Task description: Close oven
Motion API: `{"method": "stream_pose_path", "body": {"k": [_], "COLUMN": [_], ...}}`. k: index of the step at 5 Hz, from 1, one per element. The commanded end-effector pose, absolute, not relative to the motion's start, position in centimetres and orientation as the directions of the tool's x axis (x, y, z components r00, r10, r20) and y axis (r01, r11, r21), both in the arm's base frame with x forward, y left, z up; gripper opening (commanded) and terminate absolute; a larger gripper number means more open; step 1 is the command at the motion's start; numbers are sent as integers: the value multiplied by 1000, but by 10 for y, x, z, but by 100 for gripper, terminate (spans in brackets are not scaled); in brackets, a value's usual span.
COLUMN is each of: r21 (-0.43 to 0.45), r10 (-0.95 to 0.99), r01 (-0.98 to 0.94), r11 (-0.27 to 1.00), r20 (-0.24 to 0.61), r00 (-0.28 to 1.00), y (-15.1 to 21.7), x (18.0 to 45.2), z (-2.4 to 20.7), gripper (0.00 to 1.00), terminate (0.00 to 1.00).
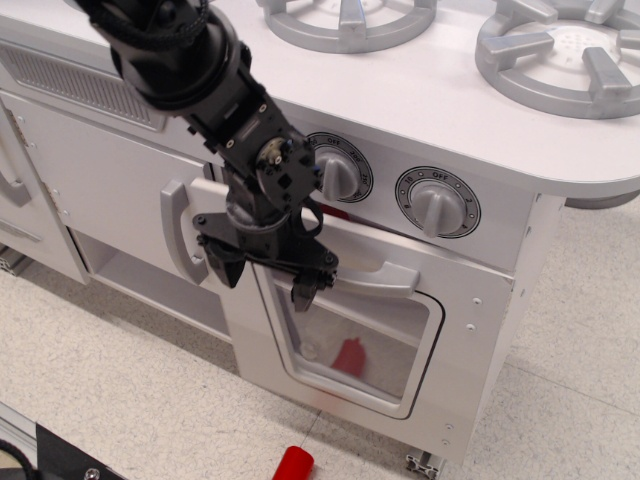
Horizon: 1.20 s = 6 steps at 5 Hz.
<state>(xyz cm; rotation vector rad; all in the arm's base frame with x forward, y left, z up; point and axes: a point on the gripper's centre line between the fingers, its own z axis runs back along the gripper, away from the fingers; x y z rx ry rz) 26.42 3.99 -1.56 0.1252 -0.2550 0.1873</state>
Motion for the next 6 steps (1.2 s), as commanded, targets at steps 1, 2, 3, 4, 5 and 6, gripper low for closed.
{"method": "stream_pose_path", "body": {"k": [1, 2, 3, 4, 5, 6], "r21": [91, 78, 36, 57, 57, 57], "r10": [204, 200, 181, 146, 146, 146], "r01": [-242, -232, -198, -164, -164, -164], "r11": [966, 970, 980, 985, 985, 985], "r20": [304, 289, 270, 238, 238, 238], "r00": [931, 936, 946, 960, 960, 960], "y": [48, 50, 52, 53, 53, 53], "x": [282, 275, 259, 252, 252, 252], "z": [-1, 7, 39, 70, 70, 70], "gripper": [100, 100, 100, 100, 100, 100], "terminate": [0, 0, 0, 0, 0, 100]}}
